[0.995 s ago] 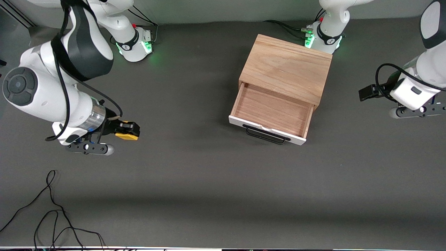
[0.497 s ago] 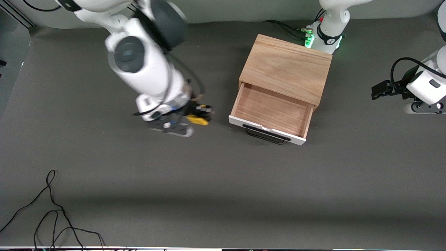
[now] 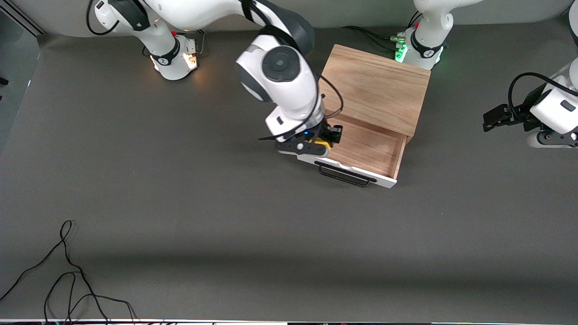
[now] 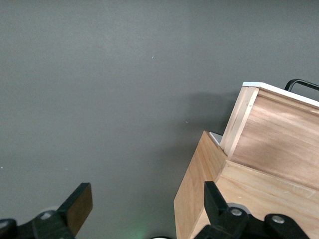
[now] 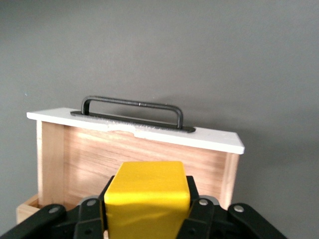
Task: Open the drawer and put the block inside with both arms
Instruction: 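Carry the yellow cube with the right gripper over the open drawer, then lower the cube into the drawer and open the right gripper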
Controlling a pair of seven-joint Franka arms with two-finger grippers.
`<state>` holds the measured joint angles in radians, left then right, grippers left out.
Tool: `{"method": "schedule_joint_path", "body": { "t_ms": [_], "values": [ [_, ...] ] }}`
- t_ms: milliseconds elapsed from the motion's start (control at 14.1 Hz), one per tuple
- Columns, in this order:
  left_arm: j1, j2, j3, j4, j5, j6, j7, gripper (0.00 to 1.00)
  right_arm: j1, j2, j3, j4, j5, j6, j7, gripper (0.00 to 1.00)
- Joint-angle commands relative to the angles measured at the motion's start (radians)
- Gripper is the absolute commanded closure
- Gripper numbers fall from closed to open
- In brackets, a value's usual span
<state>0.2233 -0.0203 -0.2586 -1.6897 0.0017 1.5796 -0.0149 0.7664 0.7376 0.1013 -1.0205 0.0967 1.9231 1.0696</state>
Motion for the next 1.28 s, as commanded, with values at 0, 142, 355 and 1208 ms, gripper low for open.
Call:
{"method": "schedule_joint_path", "body": {
  "t_ms": [0, 142, 355, 1208],
  "values": [
    [-0.082, -0.007, 0.056, 0.008, -0.009, 0.0, 0.012, 0.0, 0.031, 0.064, -0.009, 0.05, -0.02, 0.0, 0.03, 0.95],
    [-0.201, -0.006, 0.186, 0.015, -0.008, 0.002, 0.013, 0.0, 0.051, 0.094, -0.011, 0.046, -0.046, 0.0, 0.03, 0.95],
    [-0.258, -0.004, 0.228, 0.021, -0.003, 0.003, 0.012, 0.0, 0.092, 0.149, -0.012, 0.046, -0.08, 0.005, 0.038, 0.95],
    [-0.265, 0.002, 0.24, 0.036, -0.011, 0.003, 0.004, 0.0, 0.119, 0.177, -0.009, 0.026, -0.08, 0.042, 0.13, 0.67]
  ]
}}
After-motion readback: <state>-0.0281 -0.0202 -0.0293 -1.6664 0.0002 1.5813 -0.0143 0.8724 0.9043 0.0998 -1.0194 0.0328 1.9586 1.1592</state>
